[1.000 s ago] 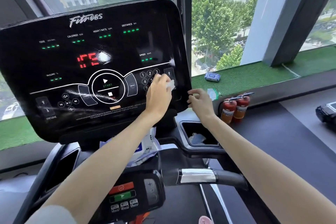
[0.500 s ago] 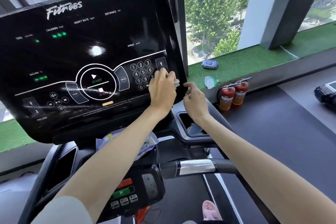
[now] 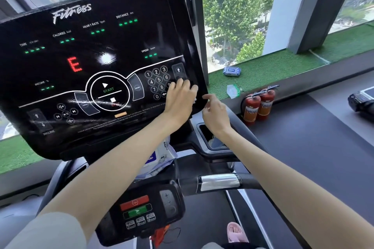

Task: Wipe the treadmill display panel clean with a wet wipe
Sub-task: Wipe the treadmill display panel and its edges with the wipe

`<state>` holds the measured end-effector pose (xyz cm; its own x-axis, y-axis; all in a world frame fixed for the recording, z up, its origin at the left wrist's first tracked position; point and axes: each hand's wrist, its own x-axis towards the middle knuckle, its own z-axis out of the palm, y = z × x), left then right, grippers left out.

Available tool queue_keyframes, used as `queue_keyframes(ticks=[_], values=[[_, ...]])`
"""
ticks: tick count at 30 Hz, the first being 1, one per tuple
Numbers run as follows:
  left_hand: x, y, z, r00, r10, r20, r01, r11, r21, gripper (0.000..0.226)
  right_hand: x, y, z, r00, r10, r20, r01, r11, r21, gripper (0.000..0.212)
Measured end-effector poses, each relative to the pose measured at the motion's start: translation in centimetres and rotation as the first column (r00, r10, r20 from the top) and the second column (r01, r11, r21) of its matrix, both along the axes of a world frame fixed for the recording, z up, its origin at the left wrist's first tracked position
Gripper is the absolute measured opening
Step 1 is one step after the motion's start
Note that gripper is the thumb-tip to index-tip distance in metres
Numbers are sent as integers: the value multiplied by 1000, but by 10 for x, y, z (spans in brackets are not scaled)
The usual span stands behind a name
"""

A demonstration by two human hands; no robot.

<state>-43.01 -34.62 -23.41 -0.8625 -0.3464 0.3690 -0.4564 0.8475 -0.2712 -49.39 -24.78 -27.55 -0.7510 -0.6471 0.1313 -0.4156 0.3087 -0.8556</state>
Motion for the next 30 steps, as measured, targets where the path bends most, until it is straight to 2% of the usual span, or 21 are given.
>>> queue_keyframes(ticks=[8,16,19,22,24,25,28,30], values=[[36,-19,3,998,-50,38,54,992,-115,17,11,-2,8,998,40,-53,-37,998,46,43],[91,-42,6,989,-17,147,47,978,-203,18,37,-18,18,985,122,-122,-112,990,85,41],[123,-57,7,969,14,245,60,955,-292,21,54,-27,20,974,148,-174,-133,987,95,40],[164,-76,16,953,31,303,102,905,-413,13,72,-38,24,958,179,-225,-164,983,86,40],[195,-90,30,971,80,227,46,865,-500,8,83,-45,27,944,189,-271,-171,981,88,40],[210,-99,36,983,119,137,-33,860,-509,12,89,-48,29,938,187,-291,-168,982,89,40],[244,-119,47,954,246,-172,-293,885,-362,29,103,-56,31,917,210,-340,-189,978,92,40],[255,-120,46,920,278,-277,-350,900,-260,29,111,-61,30,899,238,-367,-217,971,99,40]])
